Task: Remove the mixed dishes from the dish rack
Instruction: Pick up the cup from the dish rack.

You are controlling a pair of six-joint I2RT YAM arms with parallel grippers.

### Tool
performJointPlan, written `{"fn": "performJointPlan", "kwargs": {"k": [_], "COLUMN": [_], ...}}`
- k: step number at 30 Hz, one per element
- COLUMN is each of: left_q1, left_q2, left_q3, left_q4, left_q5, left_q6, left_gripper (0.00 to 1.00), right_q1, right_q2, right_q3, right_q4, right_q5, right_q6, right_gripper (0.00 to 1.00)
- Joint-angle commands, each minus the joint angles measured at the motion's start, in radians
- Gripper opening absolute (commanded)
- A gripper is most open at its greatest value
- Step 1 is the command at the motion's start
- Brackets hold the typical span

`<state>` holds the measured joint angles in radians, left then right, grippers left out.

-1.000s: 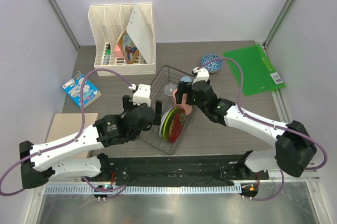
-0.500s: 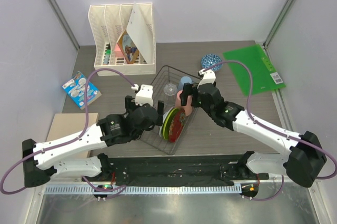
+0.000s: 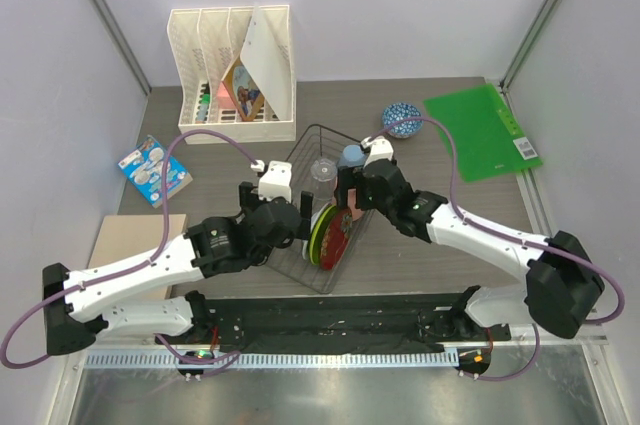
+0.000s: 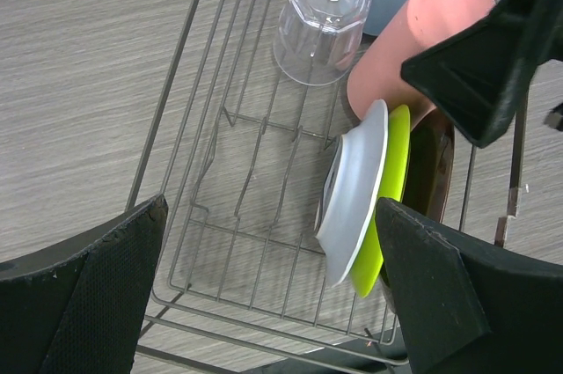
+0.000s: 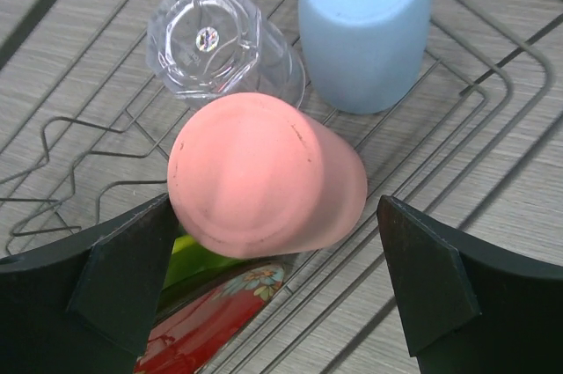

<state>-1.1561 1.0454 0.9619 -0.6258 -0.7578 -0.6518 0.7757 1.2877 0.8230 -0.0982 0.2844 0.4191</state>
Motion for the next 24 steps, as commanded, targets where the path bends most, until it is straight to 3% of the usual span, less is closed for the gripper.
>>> {"fn": "performJointPlan", "kwargs": {"k": [1,5,8,11,14,15,18,24], "left_q1": [0.003,0.004,0.004,0.003,0.004,0.003,0.004,0.004], "left_q2": [0.001,0.001,0.001,-0.001,0.004,0.007,0.015,0.019], "left_q3": [-0.011,-0.012,-0.014,-0.02,-0.02,-0.02,-0.014,-0.008], "left_q4": [0.046,0.044,0.041,0.046,0.052,0.054,0.055,0.057], "left_q5": [-0.008,-0.006,-0.003,0.0,0.005,0.009,0.014,0.005], "left_q6": [-0.023,-0.022,-0.02,-0.02,-0.02,-0.019,-0.02,-0.012], "left_gripper": [1.0,1.0,1.0,1.0,1.0,1.0,1.0,1.0], "right_q1": [0.01,0.01,0.008,0.01,0.01,0.01,0.01,0.011], "right_q2": [0.044,0.071,0.055,0.015,-0.019,-0.022,-0.042,-0.16], "right_q3": [0.059,0.068,0.054,0.036,0.031,0.034,0.042,0.085], "right_q4": [0.04,0.04,0.06,0.078,0.081,0.075,0.055,0.003], "right_q5": [-0.027,-0.011,0.002,0.021,0.032,0.033,0.036,0.033], "right_q6": [-0.017,-0.016,-0.014,-0.02,-0.032,-0.034,-0.039,-0.045], "right_gripper": [1.0,1.0,0.91,0.74,0.52,0.4,0.22,0.06]}}
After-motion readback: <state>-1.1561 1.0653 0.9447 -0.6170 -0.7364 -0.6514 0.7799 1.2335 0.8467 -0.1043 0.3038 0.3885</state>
